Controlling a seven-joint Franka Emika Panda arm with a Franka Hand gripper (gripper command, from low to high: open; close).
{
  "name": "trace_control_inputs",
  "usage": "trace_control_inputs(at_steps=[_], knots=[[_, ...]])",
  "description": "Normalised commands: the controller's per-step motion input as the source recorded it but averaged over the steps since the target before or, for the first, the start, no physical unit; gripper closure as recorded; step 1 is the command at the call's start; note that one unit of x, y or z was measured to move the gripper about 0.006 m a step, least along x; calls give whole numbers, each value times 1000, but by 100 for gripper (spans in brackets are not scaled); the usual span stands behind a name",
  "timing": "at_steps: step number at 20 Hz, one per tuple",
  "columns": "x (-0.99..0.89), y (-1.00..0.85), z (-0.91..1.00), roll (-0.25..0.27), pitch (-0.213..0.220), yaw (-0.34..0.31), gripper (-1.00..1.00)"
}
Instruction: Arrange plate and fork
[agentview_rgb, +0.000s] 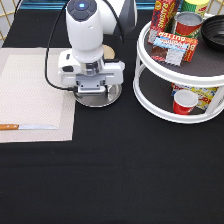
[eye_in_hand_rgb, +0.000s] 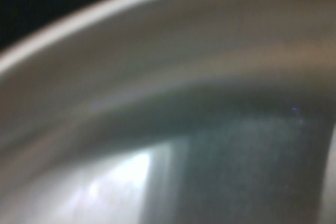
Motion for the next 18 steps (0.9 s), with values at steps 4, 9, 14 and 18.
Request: trace_control_inputs(at_steps=[4, 9, 14, 18], knots=[[292, -643, 138, 83, 11, 0, -100], [302, -755, 217, 85, 17, 0, -100], [357, -793, 155, 45, 15, 0, -100], [454, -824, 138, 58, 25, 0, -100]])
